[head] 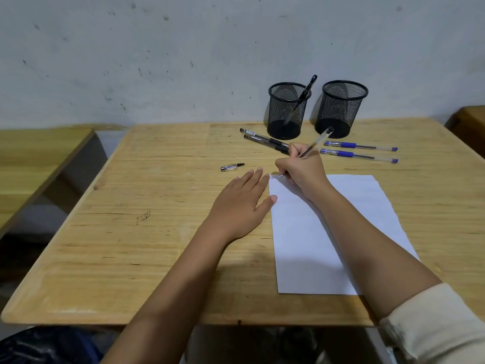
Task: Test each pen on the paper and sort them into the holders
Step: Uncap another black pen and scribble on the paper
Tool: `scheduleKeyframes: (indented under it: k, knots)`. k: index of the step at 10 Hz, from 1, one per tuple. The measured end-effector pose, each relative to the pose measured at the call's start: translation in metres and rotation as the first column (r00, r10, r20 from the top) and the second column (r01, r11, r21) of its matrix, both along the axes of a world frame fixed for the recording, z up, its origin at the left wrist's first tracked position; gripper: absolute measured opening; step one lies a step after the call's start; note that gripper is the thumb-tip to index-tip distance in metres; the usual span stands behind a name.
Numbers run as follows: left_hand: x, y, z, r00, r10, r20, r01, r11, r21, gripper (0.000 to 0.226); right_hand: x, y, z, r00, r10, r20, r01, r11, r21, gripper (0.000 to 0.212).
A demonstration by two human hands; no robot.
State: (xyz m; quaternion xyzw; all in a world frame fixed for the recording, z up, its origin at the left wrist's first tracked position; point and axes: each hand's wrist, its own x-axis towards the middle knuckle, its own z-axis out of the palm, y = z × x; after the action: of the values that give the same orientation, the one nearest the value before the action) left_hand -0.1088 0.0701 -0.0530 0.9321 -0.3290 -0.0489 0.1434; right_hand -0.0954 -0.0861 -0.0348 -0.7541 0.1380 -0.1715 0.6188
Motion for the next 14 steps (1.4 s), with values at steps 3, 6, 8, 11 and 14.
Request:
scheduleKeyframes:
  k: [3, 6, 8, 11, 14]
  knots:
    - [0.0, 0.0, 0.0, 1.0, -0.002, -0.001, 0.002, 1.0, -0.002, 0.057, 0.001, 0.0, -0.003, 1.0, -0.028, 0.01, 0.028, 0.999, -0.041, 0.024]
    - [0.001, 0.0, 0.0, 1.0, -0.006, -0.006, 0.006, 1.0, 0.006, 0.057, -0.001, 0.001, -0.001, 0.999, -0.04, 0.003, 0.04, 0.999, -0.033, 0.036]
    - [0.002, 0.0, -0.001, 1.0, -0.006, -0.002, 0.006, 1.0, 0.006, 0.058, -0.003, 0.001, -0.002, 0.998, -0.065, 0.017, 0.066, 0.996, -0.056, 0.031]
    - [0.002, 0.0, -0.003, 1.0, -0.005, 0.016, 0.005, 1.0, -0.015, 0.058, -0.005, 0.001, 0.001, 0.996, -0.088, 0.005, 0.088, 0.995, -0.054, 0.031]
    - [0.005, 0.003, 0.002, 0.997, 0.057, -0.057, -0.074, 0.924, -0.376, 0.044, -0.014, -0.01, 0.013, 0.996, -0.048, 0.074, 0.001, 0.851, 0.525, 0.011]
